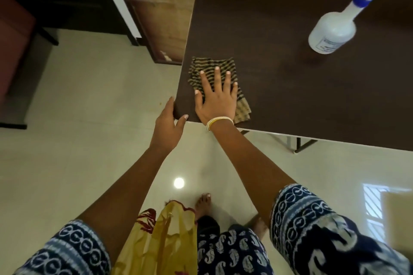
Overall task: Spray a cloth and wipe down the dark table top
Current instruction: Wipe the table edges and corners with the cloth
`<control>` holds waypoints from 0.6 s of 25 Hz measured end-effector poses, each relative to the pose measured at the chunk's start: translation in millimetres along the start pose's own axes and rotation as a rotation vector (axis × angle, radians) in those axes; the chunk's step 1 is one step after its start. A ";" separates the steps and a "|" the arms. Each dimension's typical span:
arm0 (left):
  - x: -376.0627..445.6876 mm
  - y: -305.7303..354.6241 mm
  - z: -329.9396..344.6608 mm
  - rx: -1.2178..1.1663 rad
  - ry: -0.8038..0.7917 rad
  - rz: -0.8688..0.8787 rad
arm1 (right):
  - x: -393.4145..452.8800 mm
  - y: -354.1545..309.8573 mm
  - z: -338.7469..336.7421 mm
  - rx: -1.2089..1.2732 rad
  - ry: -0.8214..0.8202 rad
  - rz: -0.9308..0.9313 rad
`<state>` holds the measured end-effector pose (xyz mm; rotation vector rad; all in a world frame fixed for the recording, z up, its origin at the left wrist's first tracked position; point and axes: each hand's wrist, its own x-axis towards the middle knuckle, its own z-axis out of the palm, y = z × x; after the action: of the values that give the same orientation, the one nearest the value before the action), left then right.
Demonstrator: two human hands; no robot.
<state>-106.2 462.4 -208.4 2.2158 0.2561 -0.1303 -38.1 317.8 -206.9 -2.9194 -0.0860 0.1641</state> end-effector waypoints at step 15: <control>19.6 -7.0 -12.1 -1.085 -0.125 -0.672 | 107.5 4.4 -11.6 -0.110 -0.041 -0.402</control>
<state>-88.7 478.9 -210.0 0.9841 0.7809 -0.3856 70.1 318.6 -207.8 -2.9309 -0.7012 0.1558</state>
